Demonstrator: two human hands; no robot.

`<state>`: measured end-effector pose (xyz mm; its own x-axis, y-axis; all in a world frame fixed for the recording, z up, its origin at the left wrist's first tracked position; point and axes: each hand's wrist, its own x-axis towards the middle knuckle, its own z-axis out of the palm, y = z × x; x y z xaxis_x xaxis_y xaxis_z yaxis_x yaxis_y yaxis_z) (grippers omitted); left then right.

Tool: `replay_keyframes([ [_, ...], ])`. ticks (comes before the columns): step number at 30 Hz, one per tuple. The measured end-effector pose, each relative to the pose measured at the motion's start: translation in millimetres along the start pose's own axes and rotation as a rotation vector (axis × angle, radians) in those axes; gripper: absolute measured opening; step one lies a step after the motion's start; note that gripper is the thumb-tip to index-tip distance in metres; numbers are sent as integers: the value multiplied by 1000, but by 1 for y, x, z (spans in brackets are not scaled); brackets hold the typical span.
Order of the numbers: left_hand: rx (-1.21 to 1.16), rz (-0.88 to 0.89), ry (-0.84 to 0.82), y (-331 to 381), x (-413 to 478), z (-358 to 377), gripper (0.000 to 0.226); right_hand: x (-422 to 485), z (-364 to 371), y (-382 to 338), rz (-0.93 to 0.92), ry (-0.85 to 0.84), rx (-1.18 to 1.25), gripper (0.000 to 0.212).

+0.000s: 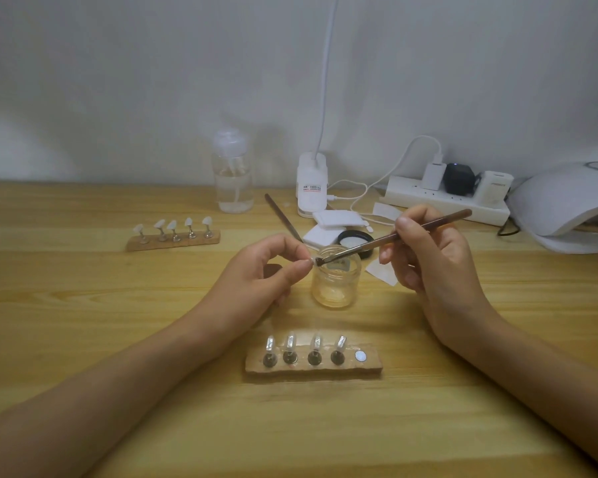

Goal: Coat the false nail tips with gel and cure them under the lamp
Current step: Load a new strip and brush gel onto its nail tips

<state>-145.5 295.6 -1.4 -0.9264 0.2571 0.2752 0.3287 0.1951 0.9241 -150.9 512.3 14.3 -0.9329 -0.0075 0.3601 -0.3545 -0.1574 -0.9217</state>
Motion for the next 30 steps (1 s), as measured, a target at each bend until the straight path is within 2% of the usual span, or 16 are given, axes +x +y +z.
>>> replay_keyframes([
  [4, -10, 4, -1, 0, 0, 1, 5, 2, -4, 0, 48, 98, -9, 22],
  [9, -4, 6, -6, -1, 0, 0, 5, 1, -1, 0, 22, 18, -14, 18],
  [14, -7, 16, -11, -2, 0, 0, 4, 1, -5, 0, 41, 75, -17, 21],
  [18, 0, 9, -4, -3, 1, -1, 4, 0, -1, 0, -2, -13, -8, 15],
  [23, 5, 7, -5, -3, 0, -1, 4, 1, -4, 0, 16, 84, -8, 23],
  [27, 3, 9, -4, -2, 0, -1, 4, -1, 0, 0, -15, 6, 19, 17],
  [30, -2, 8, -3, -1, 0, 0, 5, 0, -1, 0, 20, 53, -25, 20],
])
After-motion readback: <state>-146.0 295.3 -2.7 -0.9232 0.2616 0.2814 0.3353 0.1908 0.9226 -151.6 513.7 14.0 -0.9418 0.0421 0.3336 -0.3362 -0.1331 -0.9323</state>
